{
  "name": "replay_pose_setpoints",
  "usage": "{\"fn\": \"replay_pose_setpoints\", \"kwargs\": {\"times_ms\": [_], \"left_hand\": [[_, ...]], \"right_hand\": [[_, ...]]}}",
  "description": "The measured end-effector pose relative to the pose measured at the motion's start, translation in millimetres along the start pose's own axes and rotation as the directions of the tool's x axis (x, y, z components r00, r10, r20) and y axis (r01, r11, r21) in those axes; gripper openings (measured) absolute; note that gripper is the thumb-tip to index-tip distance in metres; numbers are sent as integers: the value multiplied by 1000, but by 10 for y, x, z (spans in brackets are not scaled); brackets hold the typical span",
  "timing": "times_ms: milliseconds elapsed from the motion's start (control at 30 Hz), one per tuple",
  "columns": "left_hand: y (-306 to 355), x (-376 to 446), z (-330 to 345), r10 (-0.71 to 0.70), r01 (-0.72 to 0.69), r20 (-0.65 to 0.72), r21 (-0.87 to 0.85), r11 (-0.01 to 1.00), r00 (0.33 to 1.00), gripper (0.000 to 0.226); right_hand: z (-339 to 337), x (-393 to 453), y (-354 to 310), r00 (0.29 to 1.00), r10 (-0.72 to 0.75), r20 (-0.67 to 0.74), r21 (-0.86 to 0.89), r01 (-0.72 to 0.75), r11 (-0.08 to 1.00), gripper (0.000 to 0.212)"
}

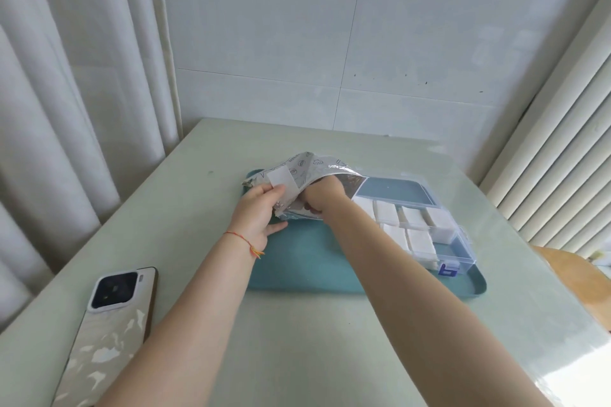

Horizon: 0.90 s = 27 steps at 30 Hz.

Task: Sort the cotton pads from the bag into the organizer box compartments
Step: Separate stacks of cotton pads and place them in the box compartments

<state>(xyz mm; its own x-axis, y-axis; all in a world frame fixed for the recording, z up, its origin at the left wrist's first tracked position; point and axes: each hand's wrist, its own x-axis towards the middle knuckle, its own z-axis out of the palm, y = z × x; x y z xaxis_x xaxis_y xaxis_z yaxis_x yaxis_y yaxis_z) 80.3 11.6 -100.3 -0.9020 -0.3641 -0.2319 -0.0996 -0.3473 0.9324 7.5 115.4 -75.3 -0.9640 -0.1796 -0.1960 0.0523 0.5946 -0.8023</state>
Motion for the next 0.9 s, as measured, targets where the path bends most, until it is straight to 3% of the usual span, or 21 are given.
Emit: {"fn": "replay_pose_setpoints", "kwargs": {"times_ms": [167,300,400,467,533,600,733,800,900], "left_hand": [[1,13,34,32,-31,-35,29,999,999,11],[69,-69,145,264,-238,-150,169,956,953,19],[166,-246,313,302,-306,45,148,941,952,15],[184,-358,419,194,-254,275,201,946,942,7],[114,-368,457,63,-189,353,335,923,934,11],[30,-297,448,74,-184,256,441,878,964,20],[-17,-222,402,253,-208,-13,527,824,967,11],[-3,-271,431,294,-228,-37,541,809,955,12],[18,-366,598,269,-263,56,471,842,962,6]], "right_hand": [[-381,-82,64,998,12,-65,-44,-15,999,12],[-574,-139,135,996,-25,-82,-70,19,997,18],[-543,-153,137,997,-45,-66,-26,43,999,19],[-564,-154,116,1000,-18,-16,36,18,999,21],[-671,-196,121,1000,18,-15,87,-17,996,23],[-828,-247,195,996,0,-86,104,9,995,22],[-1154,-397,435,986,-77,-150,259,115,959,14],[-1266,-469,523,981,-166,-105,343,192,919,12],[-1363,-564,590,944,-329,2,521,280,806,14]]}}
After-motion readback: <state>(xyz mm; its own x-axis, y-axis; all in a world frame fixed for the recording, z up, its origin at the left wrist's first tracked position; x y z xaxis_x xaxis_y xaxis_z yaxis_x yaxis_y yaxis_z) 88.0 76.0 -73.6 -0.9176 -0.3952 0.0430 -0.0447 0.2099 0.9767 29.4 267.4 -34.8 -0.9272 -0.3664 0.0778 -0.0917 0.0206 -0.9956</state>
